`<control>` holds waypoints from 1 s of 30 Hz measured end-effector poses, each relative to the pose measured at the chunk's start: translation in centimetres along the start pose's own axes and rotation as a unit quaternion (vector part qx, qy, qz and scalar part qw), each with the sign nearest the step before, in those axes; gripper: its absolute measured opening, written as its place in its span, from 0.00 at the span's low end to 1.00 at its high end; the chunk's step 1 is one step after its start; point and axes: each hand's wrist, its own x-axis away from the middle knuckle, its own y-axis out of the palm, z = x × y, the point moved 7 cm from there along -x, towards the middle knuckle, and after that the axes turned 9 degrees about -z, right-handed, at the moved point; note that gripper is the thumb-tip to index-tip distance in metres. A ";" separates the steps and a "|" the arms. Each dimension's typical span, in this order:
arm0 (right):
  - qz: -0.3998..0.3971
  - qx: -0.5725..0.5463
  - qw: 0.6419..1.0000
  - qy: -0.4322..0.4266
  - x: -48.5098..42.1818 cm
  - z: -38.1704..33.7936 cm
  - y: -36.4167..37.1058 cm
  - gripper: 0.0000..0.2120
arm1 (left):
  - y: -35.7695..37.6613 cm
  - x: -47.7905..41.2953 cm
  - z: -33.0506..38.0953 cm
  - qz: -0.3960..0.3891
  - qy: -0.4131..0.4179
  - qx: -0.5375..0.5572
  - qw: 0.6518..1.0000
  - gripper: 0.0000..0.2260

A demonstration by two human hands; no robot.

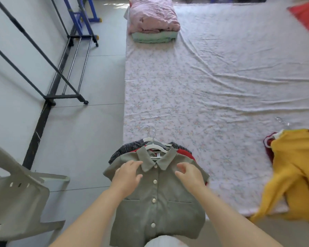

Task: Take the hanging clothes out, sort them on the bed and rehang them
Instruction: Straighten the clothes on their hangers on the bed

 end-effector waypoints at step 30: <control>0.129 -0.025 0.960 0.248 42.6 36.5 -2.4 0.19 | 23.6 20.6 36.7 -0.153 0.314 -0.324 0.879 0.23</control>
